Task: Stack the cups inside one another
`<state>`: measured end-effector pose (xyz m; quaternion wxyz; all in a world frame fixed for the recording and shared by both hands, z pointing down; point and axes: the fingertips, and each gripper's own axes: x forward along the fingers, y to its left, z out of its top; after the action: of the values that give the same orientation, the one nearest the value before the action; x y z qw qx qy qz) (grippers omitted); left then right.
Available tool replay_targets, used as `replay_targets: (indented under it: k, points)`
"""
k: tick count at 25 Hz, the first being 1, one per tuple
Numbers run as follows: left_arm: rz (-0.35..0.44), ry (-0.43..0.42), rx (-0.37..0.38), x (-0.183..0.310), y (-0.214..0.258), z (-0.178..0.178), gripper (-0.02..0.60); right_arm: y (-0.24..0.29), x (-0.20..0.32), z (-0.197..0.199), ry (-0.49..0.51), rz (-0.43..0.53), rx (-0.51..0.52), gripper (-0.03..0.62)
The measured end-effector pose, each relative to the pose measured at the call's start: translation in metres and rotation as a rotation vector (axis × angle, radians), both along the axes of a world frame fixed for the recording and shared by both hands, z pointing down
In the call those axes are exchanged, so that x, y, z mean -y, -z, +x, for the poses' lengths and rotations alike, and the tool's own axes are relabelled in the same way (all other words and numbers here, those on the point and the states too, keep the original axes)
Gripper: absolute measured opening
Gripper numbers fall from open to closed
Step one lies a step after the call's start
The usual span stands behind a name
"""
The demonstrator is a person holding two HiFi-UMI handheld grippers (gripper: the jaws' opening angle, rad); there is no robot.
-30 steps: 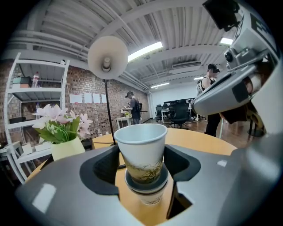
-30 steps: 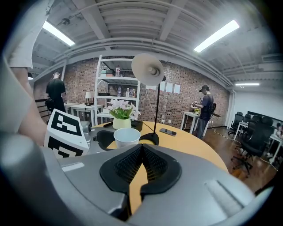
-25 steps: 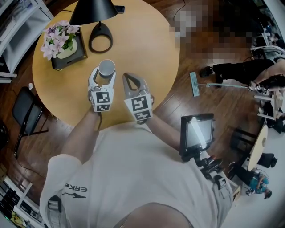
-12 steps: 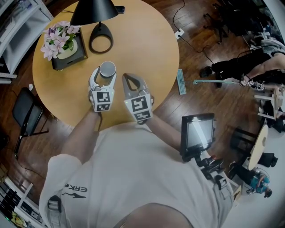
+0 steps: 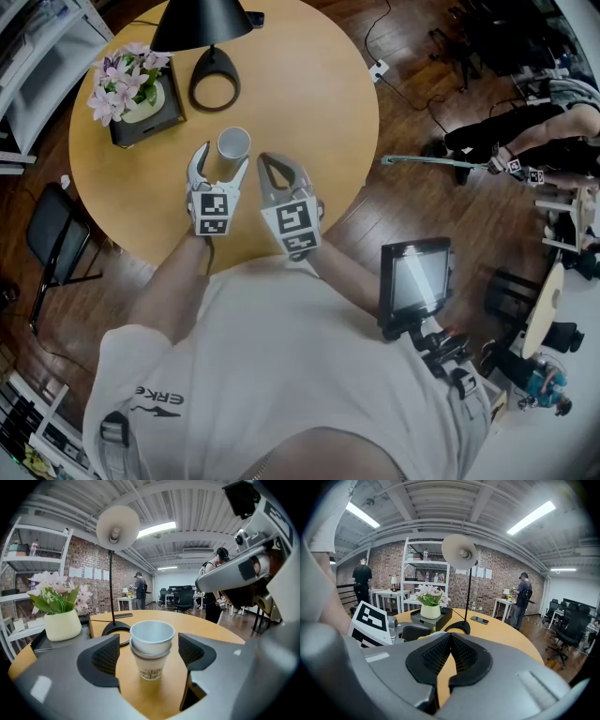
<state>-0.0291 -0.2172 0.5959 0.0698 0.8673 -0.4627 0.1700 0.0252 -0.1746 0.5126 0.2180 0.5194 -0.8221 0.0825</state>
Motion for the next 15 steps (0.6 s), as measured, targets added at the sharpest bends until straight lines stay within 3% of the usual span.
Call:
replay_targets:
  k: [15]
  points:
    - [0.001, 0.008, -0.011, -0.0031, 0.0010, -0.0043, 0.387, 0.0005, 0.0005, -0.0053, 0.005, 0.007, -0.005, 0.014]
